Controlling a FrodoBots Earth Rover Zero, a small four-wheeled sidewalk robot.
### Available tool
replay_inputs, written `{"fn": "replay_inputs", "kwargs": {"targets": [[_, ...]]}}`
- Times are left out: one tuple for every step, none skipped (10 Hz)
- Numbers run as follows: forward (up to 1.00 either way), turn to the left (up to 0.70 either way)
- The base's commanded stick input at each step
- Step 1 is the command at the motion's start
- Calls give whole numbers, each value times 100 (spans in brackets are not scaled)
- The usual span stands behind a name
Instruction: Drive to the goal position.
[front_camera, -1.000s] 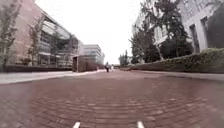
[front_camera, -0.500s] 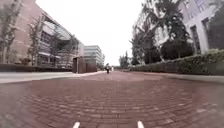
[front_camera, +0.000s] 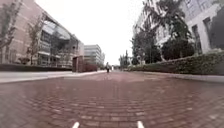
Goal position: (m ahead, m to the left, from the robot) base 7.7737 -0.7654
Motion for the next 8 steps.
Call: {"fn": "replay_inputs", "kwargs": {"targets": [[45, 0], [45, 0], [45, 0], [45, 0], [45, 0], [45, 0], [45, 0], [45, 0]]}}
